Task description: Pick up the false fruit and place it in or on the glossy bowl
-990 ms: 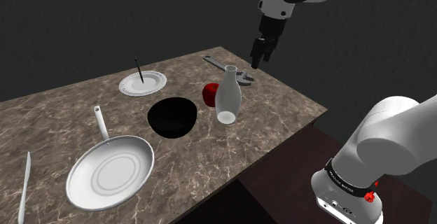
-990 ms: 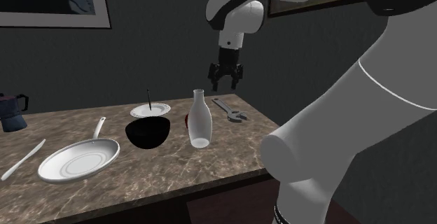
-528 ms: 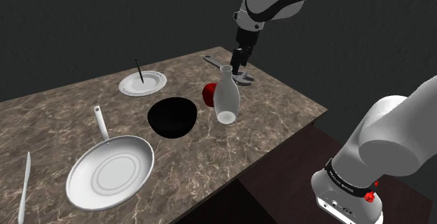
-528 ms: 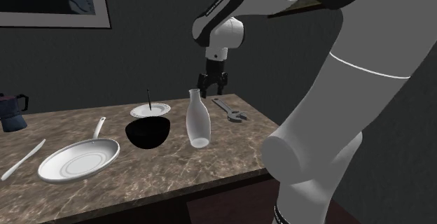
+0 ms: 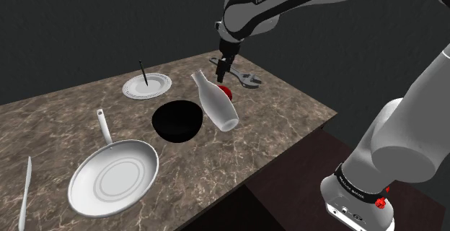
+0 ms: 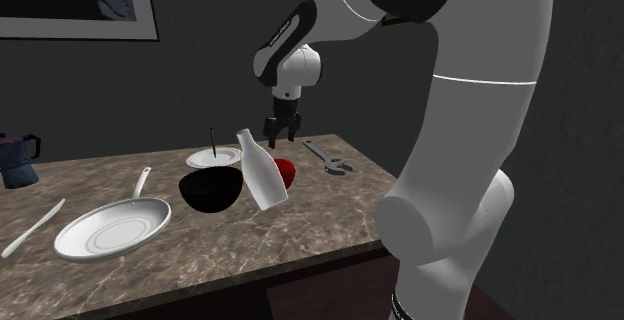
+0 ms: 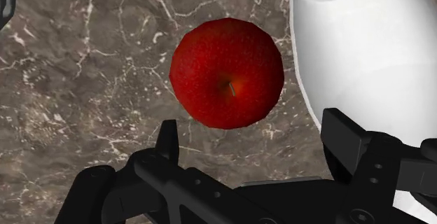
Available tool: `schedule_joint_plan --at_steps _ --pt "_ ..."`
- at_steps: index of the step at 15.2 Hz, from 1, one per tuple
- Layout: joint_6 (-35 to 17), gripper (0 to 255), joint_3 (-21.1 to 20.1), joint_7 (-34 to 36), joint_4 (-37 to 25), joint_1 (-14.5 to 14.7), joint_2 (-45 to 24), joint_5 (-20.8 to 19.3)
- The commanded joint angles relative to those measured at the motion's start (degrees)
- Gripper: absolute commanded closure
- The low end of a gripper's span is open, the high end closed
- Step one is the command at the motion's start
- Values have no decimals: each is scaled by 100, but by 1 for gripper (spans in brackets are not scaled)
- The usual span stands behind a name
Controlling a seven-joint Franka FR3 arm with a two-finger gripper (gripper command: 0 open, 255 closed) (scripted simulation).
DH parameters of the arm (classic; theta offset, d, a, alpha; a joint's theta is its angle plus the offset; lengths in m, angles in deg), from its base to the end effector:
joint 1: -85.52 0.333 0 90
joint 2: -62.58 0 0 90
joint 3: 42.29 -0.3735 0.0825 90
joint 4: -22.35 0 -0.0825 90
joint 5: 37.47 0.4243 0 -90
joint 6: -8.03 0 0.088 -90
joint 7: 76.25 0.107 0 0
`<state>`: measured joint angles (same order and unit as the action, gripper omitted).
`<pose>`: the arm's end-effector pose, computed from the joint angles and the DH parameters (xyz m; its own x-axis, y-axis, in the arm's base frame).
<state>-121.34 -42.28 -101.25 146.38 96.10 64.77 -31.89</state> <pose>0.5633 0.1078 0.4612 0.8362 0.5271 0.1514 0.5357 -0.8441 -0.0206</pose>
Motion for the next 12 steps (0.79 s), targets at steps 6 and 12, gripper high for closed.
schedule_joint_plan --at_steps 6,12 --pt "-382 0 -15 -110 57 17 -478 26" --pt "-494 0 -18 -115 91 23 -556 36"
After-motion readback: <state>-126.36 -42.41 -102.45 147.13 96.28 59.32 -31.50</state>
